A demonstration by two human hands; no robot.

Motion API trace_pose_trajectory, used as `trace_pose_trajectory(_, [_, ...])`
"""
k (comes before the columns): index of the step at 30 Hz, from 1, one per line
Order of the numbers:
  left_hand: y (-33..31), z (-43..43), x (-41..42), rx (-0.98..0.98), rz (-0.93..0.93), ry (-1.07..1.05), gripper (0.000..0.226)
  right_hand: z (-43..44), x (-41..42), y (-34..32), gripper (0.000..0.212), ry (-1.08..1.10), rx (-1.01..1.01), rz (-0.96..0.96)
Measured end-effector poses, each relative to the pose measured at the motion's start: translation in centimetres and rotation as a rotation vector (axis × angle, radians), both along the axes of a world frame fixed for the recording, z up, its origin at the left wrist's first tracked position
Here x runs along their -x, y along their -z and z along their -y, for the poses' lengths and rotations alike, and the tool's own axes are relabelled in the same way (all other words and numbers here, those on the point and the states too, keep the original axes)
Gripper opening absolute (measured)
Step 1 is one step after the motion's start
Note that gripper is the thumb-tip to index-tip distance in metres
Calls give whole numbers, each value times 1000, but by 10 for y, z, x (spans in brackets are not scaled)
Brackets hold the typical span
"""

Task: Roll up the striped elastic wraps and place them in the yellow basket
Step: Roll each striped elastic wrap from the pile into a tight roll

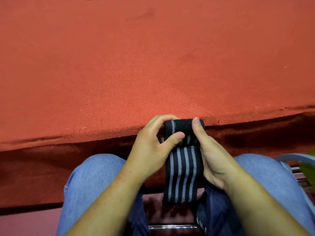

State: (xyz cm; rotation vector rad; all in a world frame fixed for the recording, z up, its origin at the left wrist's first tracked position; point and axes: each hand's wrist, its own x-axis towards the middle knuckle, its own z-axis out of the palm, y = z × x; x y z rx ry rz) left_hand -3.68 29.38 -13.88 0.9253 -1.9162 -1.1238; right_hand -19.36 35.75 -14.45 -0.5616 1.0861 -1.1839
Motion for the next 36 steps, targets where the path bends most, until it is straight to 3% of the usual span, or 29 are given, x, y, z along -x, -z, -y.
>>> trace_pose_trajectory(11, [1, 2, 1, 134, 20, -8, 29, 1, 2, -1, 69, 6, -32, 18])
trace_pose_trajectory(24, [-1, 3, -2, -30, -55, 66, 35, 2, 0, -1, 61, 132, 98, -35])
trace_pose_trajectory(31, [0, 3, -5, -82, -24, 113, 38, 2, -1, -1, 76, 135, 95, 0])
trace_pose_trajectory(36, [0, 4, -6, -103, 28, 159, 39, 3, 1, 2, 53, 189, 72, -17])
